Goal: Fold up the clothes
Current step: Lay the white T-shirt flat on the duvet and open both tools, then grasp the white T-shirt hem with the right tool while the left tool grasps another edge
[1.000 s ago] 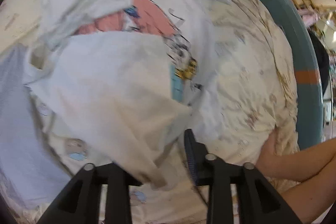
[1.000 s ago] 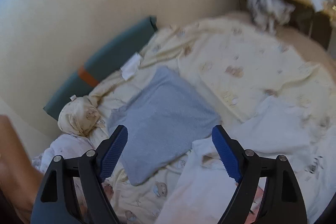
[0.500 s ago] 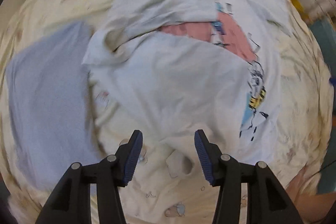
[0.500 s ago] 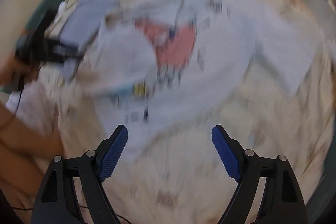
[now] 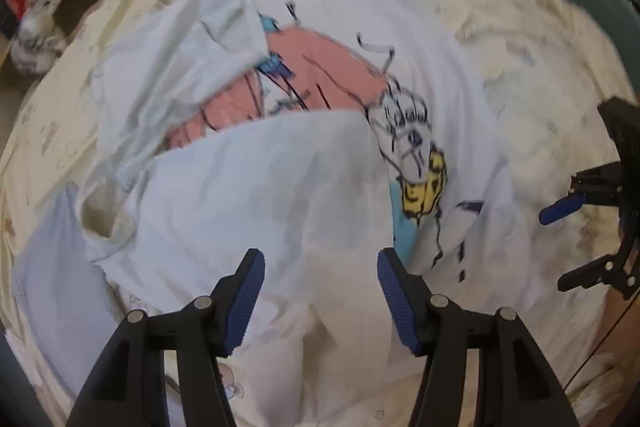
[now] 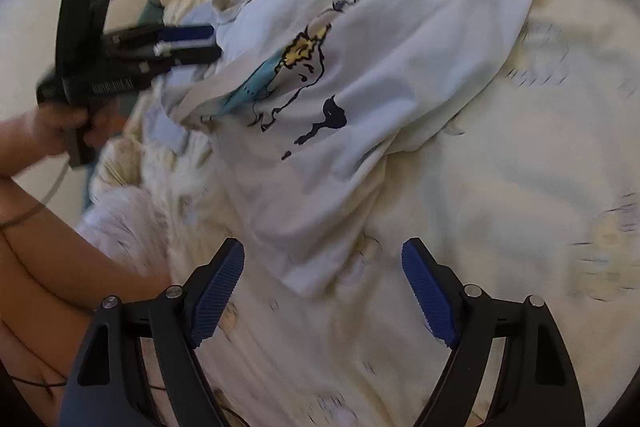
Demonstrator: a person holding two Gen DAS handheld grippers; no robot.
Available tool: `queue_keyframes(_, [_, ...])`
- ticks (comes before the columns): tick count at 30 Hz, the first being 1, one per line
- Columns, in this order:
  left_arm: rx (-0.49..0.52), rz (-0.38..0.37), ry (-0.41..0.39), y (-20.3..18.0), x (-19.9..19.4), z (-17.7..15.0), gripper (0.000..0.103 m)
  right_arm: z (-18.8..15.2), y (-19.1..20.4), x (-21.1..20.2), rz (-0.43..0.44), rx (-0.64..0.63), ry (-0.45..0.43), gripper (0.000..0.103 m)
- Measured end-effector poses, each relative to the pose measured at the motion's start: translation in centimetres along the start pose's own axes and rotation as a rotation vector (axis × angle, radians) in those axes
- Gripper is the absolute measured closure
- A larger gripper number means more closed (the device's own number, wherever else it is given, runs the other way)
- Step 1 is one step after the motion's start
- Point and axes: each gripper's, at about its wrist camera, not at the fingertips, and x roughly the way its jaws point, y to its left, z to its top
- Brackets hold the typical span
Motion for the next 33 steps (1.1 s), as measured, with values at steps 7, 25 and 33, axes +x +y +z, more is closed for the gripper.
queue_keyframes(7, [0.128,0.134,-0.022,-1.6,2.3,0.5,0.043,-0.5,-1.9,0.9,0.174,0.061,-0.101,0.03])
queue_keyframes(25, [-0.022,-0.099,-0.047,1.8,0.1,-1.4,0.039,-1.3,1.4,5.6,0.21,-0.002,0.007,0.038])
queue_keyframes(33, [0.135,-0.117,0.064,-2.5,2.3,-1.9,0.039,-0.5,1.2,5.6,0.179,0.031,0.012,0.037])
